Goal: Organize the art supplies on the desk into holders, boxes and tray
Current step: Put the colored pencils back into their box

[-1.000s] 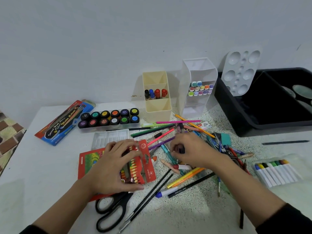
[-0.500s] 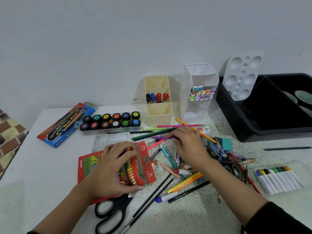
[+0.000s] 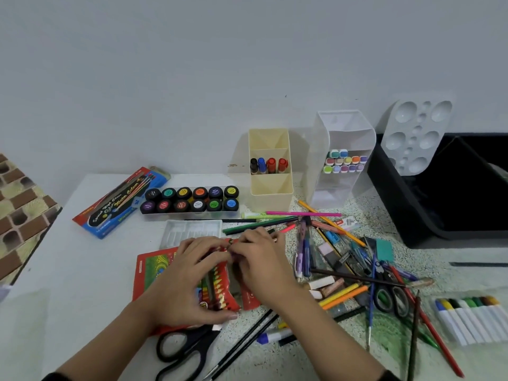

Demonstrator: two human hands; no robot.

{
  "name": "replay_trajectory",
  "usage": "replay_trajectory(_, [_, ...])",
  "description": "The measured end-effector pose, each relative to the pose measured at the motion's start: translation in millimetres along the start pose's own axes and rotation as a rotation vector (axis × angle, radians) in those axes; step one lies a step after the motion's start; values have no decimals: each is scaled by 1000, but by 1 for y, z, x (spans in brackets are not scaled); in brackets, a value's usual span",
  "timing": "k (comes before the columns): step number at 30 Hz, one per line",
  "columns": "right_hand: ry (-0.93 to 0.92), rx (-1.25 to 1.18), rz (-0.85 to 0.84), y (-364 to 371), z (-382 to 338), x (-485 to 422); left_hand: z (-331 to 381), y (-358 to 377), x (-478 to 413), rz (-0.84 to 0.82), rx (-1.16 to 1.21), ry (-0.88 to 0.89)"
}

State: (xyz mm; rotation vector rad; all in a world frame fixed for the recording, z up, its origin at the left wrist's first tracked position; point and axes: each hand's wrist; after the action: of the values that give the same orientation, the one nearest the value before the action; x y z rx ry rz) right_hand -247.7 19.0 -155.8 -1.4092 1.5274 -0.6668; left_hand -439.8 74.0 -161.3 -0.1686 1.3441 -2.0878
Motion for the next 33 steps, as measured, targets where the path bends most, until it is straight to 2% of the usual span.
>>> replay_trajectory(5, [144, -10, 99, 6, 7, 7, -2, 1, -2, -3, -40, -7])
replay_trajectory(11, [283, -8, 106, -6, 29, 27, -3, 2, -2, -43, -68, -29])
replay_trajectory(15, [244, -50, 86, -7, 37, 24, -2, 2, -2, -62, -72, -35])
replay_trajectory(22, [40, -261, 88, -4, 53, 26, -2, 4, -2, -51, -75, -32])
replay_trajectory(33, [119, -554, 211, -7, 59, 22, -4, 7, -3, -62, -98, -26])
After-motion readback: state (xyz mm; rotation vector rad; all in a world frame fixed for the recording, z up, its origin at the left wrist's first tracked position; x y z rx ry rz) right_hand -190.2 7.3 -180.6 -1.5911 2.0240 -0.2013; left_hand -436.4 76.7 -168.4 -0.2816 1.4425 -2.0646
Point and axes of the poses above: each hand's wrist, its own x-axis away from the middle knuckle, its own y-axis out of the palm, z = x × y, and after that the axes turned 6 degrees about -y, right-handed
